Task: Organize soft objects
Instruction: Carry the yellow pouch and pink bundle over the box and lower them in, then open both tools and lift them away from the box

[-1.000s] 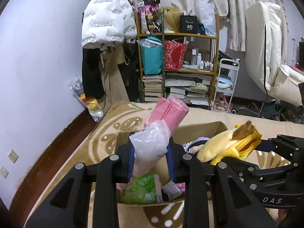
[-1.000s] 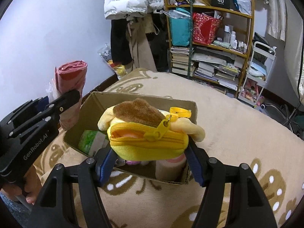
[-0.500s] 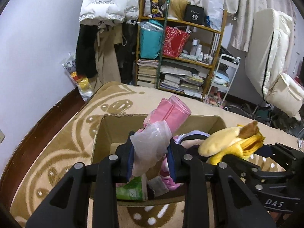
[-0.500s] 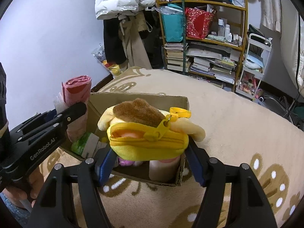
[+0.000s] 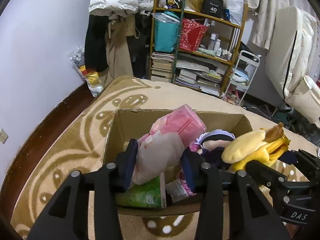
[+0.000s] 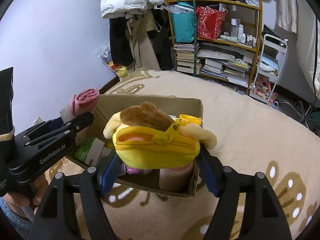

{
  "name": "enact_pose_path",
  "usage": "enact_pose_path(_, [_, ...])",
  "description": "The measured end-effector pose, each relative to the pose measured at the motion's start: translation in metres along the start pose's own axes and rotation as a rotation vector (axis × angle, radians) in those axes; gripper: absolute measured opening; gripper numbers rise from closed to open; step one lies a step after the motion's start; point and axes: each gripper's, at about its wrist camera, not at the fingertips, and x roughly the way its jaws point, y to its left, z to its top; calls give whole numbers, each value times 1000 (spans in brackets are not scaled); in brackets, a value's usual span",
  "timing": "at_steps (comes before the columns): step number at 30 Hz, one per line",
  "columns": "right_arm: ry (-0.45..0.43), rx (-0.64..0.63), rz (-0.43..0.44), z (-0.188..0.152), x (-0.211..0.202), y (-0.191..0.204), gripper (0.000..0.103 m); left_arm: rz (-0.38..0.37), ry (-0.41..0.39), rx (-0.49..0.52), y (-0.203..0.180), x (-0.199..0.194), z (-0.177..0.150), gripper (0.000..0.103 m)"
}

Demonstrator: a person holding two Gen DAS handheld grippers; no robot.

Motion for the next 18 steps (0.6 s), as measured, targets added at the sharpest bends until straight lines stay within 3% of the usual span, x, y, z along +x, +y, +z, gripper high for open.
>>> enact_pose_path(5, [12,1,4,0,4,0,80,13,-8,-12,4,-3,0,56])
enact_pose_path(9, [16,6,3,0,5,0,84,27,10,1,2,0,0,72])
enact_pose_path(16, [-20,6,4,2,0,-1,91,45,31,5,3,-3,0,83])
enact_pose_path(18, [-18,14,8,2,0,-3,91,55,23,8,5,-8,0,91])
